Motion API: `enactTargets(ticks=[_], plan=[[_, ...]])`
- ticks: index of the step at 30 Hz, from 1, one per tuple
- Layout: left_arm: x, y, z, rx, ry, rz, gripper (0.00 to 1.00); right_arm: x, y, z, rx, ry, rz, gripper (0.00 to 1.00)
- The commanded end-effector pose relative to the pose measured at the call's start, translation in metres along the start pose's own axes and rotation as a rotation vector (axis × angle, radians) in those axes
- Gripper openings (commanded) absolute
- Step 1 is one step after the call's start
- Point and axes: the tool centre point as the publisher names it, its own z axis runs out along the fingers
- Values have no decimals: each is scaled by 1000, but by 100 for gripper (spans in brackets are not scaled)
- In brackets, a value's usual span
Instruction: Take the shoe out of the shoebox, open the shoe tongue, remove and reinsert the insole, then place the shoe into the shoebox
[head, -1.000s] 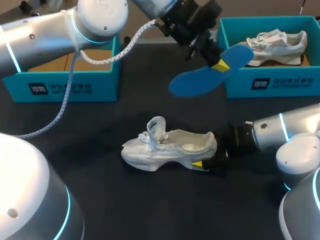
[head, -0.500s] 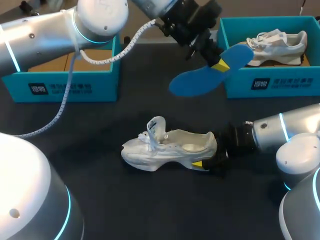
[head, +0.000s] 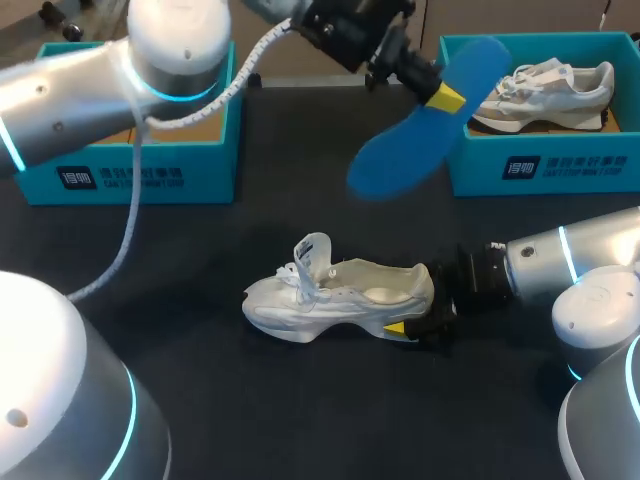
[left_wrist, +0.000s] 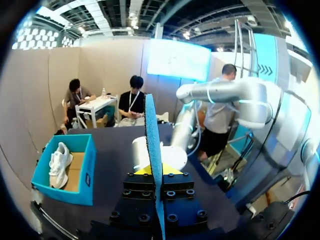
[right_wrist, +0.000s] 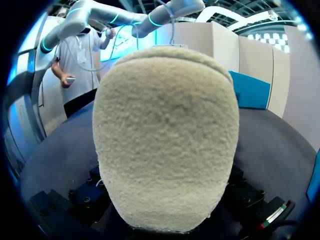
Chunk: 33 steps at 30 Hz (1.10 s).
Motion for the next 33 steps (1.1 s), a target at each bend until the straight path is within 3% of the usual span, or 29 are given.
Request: enactTargets(ticks=[1, 6, 15, 25, 33], plan=[[16, 6, -3, 130, -17, -72, 0, 0, -1, 5, 7, -2, 1, 0], [28, 2, -6, 201, -24, -177, 0, 0, -1, 5, 7, -2, 1, 0], [33, -6, -18, 372, -85, -340, 0, 0, -1, 5, 7, -2, 1, 0], [40, -23, -42, 594, 3, -484, 0, 0, -1, 5, 7, -2, 1, 0], [40, -23, -42, 594, 3, -484, 0, 0, -1, 5, 7, -2, 1, 0]])
